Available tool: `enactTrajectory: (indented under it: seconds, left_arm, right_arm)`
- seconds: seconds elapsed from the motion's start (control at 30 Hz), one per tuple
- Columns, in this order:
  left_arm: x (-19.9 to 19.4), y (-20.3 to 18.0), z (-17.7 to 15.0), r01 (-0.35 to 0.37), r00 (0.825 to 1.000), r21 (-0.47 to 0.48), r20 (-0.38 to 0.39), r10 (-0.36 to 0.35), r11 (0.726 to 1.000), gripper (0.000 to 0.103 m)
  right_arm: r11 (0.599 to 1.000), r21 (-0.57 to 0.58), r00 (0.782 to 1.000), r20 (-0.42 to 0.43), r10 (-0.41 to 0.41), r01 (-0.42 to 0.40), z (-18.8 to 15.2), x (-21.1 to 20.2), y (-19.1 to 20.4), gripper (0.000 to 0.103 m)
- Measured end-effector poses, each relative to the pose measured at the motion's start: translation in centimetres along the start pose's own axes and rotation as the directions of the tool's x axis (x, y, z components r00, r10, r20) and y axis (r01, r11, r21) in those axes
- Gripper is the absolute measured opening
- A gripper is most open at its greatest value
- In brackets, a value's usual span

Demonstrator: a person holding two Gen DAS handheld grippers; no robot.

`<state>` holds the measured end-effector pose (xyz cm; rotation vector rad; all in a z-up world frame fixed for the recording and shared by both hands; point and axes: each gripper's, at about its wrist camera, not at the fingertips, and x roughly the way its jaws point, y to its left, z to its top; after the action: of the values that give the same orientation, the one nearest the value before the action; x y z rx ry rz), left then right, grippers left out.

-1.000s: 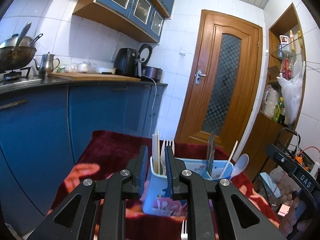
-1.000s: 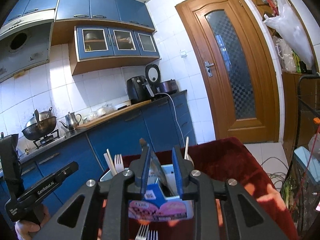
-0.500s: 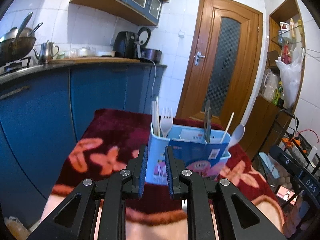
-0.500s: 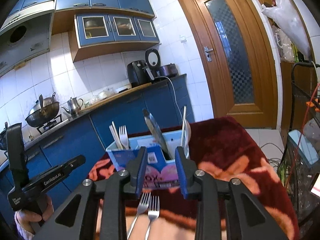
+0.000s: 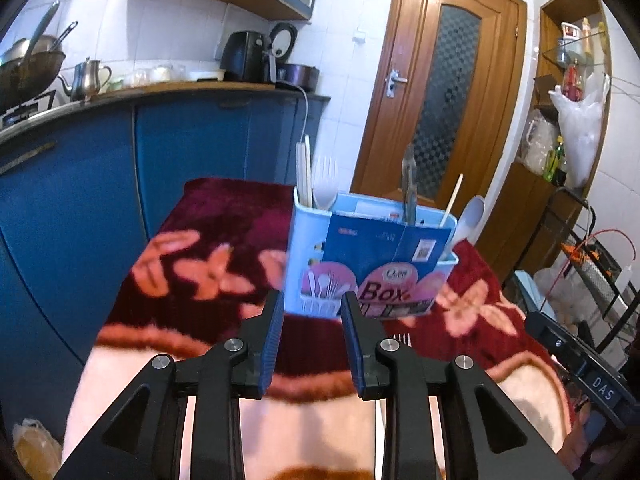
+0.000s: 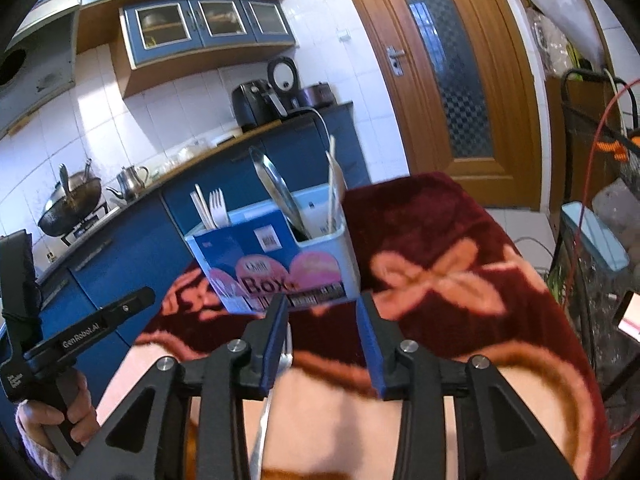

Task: Organize utensils
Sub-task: 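Move both tools down toward the two metal forks on the blanket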

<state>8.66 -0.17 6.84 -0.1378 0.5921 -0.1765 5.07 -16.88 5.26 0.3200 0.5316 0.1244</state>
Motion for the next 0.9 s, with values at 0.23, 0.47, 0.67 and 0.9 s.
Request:
enactTrajectory:
  seconds: [0.23, 0.47, 0.67, 0.9]
  left_arm:
    - [1.3, -0.6, -1.3, -0.009, 0.997, 0.020, -0.082, 0.011, 1.000, 0.030]
    - [3.3, -1.8, -2.8, 0.012, 0.981, 0.043, -0.194, -0.003, 0.999, 0.031]
    - [5.0, -3.1, -3.5, 0.045, 0.964, 0.061, -0.263, -0.028, 0.997, 0.031]
    - [7.6, -3.8, -3.2, 0.059, 0.950, 0.075, -0.311, -0.033, 0.995, 0.031]
  right_arm:
    - [1.000, 0.011, 0.998, -0.053, -0.020, 0.020, -1.2, 0.1, -1.0, 0.044]
    - [0.999, 0.038, 0.996, -0.081, -0.029, 0.032, -1.7, 0.3, -2.1, 0.044]
    - [0.998, 0.055, 0.995, -0.093, -0.031, 0.036, -2.1, 0.3, -2.9, 0.045]
    - [0.997, 0.066, 0.994, -0.104, -0.030, 0.037, -2.3, 0.5, -3.6, 0.045]
